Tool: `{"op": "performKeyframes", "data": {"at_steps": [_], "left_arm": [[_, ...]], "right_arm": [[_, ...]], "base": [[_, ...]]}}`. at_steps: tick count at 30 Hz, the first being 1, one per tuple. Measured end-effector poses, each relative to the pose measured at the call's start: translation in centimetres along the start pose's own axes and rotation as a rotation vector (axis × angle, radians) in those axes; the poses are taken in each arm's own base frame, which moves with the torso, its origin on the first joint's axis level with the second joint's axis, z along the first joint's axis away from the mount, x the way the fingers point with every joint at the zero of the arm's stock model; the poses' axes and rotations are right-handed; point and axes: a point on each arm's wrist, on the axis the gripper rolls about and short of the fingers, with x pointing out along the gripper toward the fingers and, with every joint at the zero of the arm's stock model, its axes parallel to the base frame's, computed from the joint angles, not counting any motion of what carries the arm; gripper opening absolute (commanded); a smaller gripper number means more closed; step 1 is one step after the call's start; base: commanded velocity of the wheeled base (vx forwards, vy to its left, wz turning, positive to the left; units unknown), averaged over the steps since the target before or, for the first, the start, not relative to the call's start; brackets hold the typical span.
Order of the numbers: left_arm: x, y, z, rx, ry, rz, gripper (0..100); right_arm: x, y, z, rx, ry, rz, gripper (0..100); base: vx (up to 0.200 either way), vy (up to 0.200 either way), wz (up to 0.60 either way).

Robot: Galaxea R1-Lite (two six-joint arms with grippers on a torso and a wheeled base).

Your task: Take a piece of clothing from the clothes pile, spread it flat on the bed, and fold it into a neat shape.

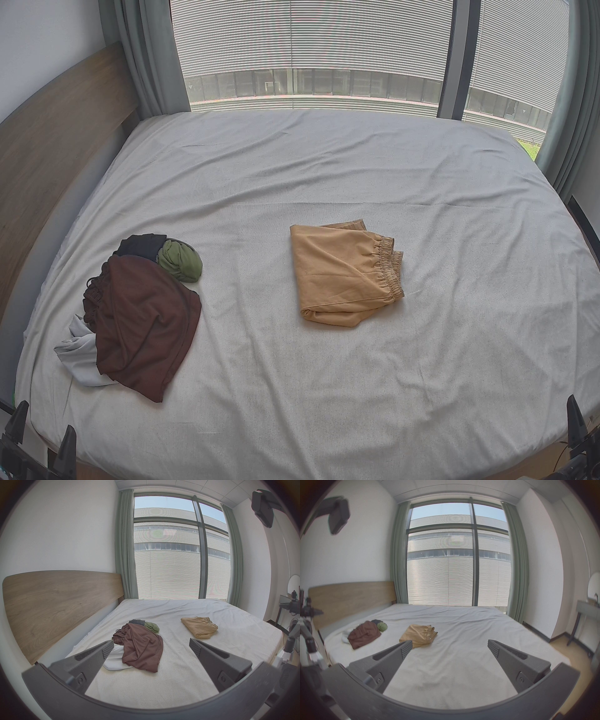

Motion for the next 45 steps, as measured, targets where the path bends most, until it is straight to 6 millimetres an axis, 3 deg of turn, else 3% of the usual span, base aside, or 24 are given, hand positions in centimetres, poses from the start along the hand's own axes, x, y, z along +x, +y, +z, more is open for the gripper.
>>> {"op": "performKeyframes", "data": {"at_steps": [6, 19, 36, 45], "left_arm": [[0.00, 0.00, 0.00, 0.001, 0.000, 0.000, 100], [0.00, 0.00, 0.00, 0.003, 0.000, 0.000, 100], [0.00, 0.00, 0.00, 0.002, 0.000, 0.001, 100], [0.00, 0.00, 0.00, 0.002, 0.000, 0.001, 100]], "right_arm": [[0.00, -0.06, -0.04, -0.084, 0.005, -0.027, 100], [0.00, 0.14, -0.09, 0.041, 0.010, 0.063, 100], [0.04, -0.16, -0.43, 0.088, 0.046, -0.091, 100], [0.00, -0.16, -0.68, 0.057, 0.068, -0.081, 100]], "base": [[0.000, 0.000, 0.00], [0.000, 0.000, 0.00], [0.000, 0.000, 0.00], [0.000, 0.000, 0.00]]}}
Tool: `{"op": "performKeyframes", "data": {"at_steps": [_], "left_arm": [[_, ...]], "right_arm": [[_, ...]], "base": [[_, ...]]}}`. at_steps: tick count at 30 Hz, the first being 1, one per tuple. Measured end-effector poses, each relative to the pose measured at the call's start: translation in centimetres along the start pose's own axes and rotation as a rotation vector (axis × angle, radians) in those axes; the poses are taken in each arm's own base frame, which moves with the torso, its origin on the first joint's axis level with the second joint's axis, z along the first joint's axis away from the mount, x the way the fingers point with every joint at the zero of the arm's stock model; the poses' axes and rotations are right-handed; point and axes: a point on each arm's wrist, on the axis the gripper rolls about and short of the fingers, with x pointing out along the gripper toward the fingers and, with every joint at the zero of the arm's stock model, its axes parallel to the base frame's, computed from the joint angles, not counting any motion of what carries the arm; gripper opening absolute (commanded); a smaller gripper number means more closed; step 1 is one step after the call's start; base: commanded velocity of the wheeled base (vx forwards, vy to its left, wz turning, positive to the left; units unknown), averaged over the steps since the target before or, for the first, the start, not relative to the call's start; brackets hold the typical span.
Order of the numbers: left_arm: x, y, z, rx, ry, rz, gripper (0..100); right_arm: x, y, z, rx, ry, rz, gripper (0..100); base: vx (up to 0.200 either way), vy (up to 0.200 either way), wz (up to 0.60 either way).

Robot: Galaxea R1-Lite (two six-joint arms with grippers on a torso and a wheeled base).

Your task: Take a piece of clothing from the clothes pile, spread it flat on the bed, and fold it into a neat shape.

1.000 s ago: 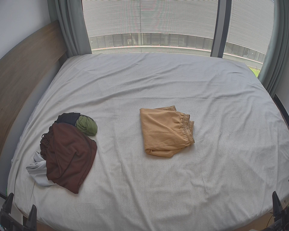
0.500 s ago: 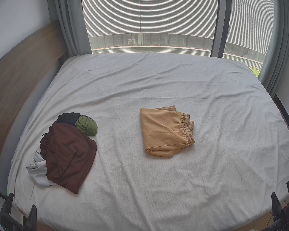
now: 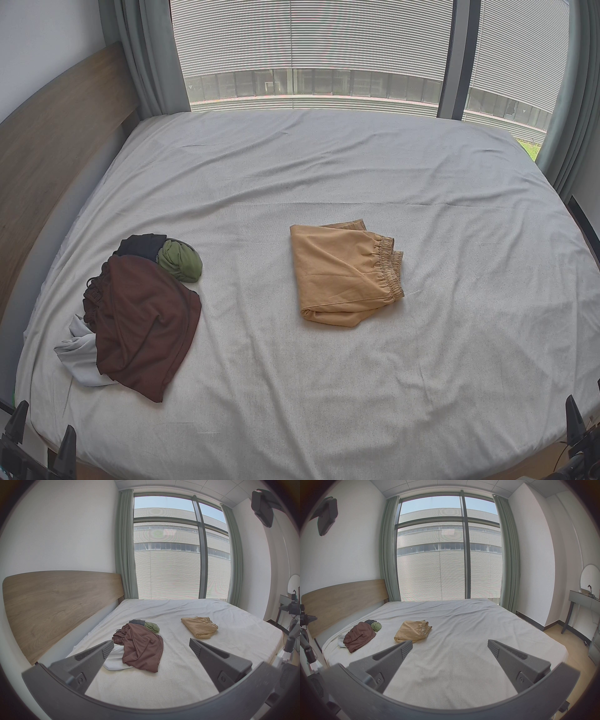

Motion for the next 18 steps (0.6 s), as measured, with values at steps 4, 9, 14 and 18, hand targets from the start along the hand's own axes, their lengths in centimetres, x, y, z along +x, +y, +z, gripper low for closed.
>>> {"op": "performKeyframes", "data": {"at_steps": [4, 9, 14, 18], "left_arm": [[0.00, 0.00, 0.00, 0.000, 0.000, 0.000, 100], [0.00, 0.00, 0.00, 0.000, 0.000, 0.000, 100], [0.00, 0.00, 0.00, 0.000, 0.000, 0.000, 100], [0.00, 0.00, 0.00, 0.000, 0.000, -0.001, 100]], "right_arm": [[0.00, 0.01, 0.10, -0.001, -0.009, 0.004, 100], [0.00, 0.02, 0.09, -0.004, -0.008, 0.005, 100], [0.00, 0.02, 0.02, -0.005, -0.001, 0.006, 100], [0.00, 0.04, -0.03, -0.011, 0.004, 0.013, 100]], "base": [[0.000, 0.000, 0.00], [0.000, 0.000, 0.00], [0.000, 0.000, 0.00], [0.000, 0.000, 0.00]]}}
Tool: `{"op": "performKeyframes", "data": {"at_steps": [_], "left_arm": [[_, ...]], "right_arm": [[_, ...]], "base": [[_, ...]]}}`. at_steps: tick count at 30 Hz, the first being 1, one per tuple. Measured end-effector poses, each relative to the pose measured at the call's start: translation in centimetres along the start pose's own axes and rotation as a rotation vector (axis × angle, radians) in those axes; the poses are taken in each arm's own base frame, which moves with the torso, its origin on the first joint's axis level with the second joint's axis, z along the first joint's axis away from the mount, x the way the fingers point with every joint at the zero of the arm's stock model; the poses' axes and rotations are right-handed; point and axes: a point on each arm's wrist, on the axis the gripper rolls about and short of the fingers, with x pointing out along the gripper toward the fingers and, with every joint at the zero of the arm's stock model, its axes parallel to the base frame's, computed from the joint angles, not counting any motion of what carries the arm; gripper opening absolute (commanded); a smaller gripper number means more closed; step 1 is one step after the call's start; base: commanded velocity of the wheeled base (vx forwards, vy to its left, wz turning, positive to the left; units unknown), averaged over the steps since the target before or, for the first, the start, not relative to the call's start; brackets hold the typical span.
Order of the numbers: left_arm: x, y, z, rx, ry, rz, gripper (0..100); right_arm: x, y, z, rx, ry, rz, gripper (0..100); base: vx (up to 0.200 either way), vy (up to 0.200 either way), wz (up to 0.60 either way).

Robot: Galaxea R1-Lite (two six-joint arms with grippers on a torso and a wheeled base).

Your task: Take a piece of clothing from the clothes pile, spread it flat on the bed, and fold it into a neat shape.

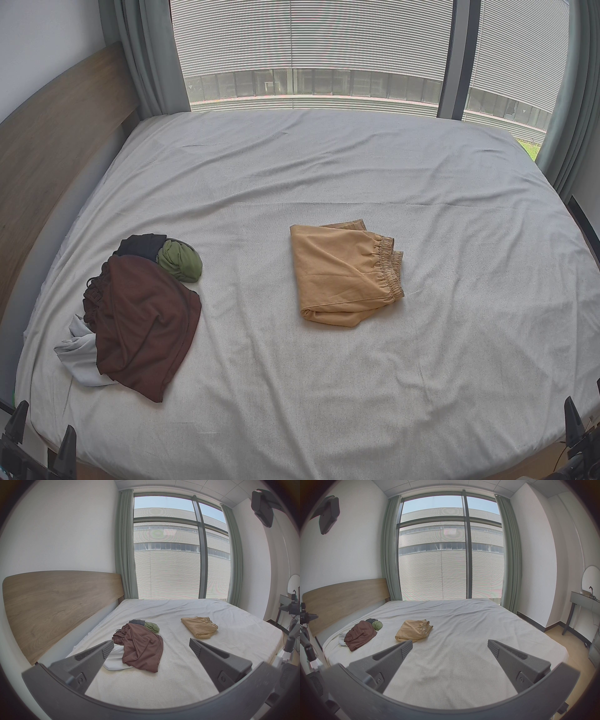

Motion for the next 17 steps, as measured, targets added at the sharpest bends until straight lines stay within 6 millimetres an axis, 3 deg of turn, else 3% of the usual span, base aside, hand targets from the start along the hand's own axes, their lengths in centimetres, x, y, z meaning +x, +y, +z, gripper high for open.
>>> {"op": "performKeyframes", "data": {"at_steps": [17], "left_arm": [[0.00, 0.00, 0.00, 0.000, 0.000, 0.000, 100]], "right_arm": [[0.00, 0.00, -0.01, -0.002, 0.001, 0.003, 100]], "base": [[0.000, 0.000, 0.00]]}}
